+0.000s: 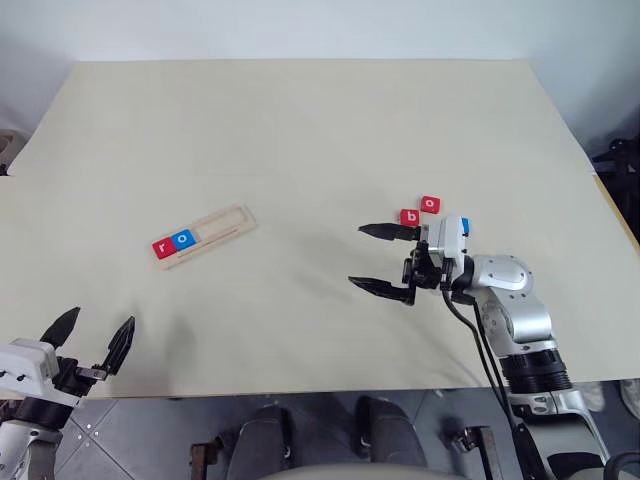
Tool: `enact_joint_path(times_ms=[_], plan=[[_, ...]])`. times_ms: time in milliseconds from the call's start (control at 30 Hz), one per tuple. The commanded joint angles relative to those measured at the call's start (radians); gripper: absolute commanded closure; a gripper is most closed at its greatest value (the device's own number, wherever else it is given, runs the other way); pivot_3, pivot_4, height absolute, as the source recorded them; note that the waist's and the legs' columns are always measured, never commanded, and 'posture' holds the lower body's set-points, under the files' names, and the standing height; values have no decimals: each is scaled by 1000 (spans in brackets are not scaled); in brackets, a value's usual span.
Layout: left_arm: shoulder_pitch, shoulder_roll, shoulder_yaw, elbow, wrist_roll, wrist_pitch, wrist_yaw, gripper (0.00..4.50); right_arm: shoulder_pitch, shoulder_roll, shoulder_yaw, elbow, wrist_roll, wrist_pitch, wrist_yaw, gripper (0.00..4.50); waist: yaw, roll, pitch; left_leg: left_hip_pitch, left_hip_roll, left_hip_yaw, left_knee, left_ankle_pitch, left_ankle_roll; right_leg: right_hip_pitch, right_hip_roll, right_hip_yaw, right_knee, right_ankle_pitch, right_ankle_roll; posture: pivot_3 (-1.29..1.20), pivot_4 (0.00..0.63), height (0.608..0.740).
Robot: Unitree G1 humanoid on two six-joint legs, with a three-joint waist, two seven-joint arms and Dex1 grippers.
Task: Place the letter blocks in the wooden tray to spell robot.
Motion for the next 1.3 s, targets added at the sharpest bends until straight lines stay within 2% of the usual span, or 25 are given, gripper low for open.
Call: enact_joint_path(times_ms=[33, 167, 267, 333, 433, 567, 800, 1100, 1133, 1233, 1300], plan=[[-64, 91, 11, 44, -32, 7, -52, 0, -18, -10, -10, -23, 14, 2, -3, 44, 3, 0, 0, 0, 0, 0, 0, 0, 0, 0, 0, 0, 0, 0, 0, 0, 150, 740], [-225, 238, -40, 200, -15, 23, -159, 0, -24, -33, -25, -25, 11, 19, -12, 44, 10, 0, 0, 0, 0, 1, 0, 0, 0, -1, 0, 0, 2, 0, -1, 0, 150, 740], [-402, 353, -127, 417, 40, -2, -272, 0, -29, -61, -44, -34, 11, 32, -25, 44, 13, 0, 0, 0, 0, 3, 0, 0, -1, -2, 0, 0, 2, 0, -1, 0, 150, 740], [-487, 394, -179, 531, 71, -26, -337, 0, -24, -75, -52, -43, 13, 38, -35, 44, 11, 0, 0, -1, 0, 3, 0, 1, -1, -4, 1, 0, 2, 0, -1, 0, 150, 740], [-701, 454, -287, 797, 162, -105, -430, 0, -1, -101, -70, -80, 15, 54, -61, 44, 10, -1, -1, -3, 0, 7, -1, 0, -1, -8, 1, 0, 2, 0, -1, 0, 150, 740], [-870, 469, -363, 999, 215, -158, -523, 0, 28, -125, -85, -137, 27, 84, -82, 44, 0, -2, -1, -4, 0, 9, -1, 0, -1, -9, 1, 0, 3, 0, -1, 0, 150, 740], [-989, 457, -446, 1175, 288, -195, -585, 0, 82, -146, -93, -243, 44, 136, -124, 44, -13, -2, -1, -3, 0, 10, -2, 1, -1, -10, 1, 1, 4, 0, -1, 0, 150, 740], [-1013, 424, -478, 1251, 317, -215, -545, 0, 96, -177, -119, -274, 52, 160, -145, 44, -10, -2, -1, -1, 0, 11, 0, 0, -1, -9, 1, 2, 7, 0, -1, 0, 150, 740], [-1009, 419, -479, 1251, 317, -218, -539, 393, 95, -178, -120, -275, 53, 161, -146, 0, -10, -2, -1, -1, 0, 11, 0, 0, -1, -9, 1, 3, 7, 0, -1, 0, 150, 740], [-997, 411, -477, 1247, 315, -227, -533, 1072, 93, -183, -120, -272, 53, 162, -145, 0, -8, -1, -1, 0, 0, 11, 0, 1, -1, -9, 1, 3, 8, 0, -1, 0, 150, 740], [-984, 408, -477, 1234, 311, -231, -545, 1095, 86, -185, -120, -264, 52, 163, -144, 0, -8, 0, -2, 0, 0, 11, 0, 1, -1, -9, 1, 3, 9, 0, -1, 0, 150, 740]])
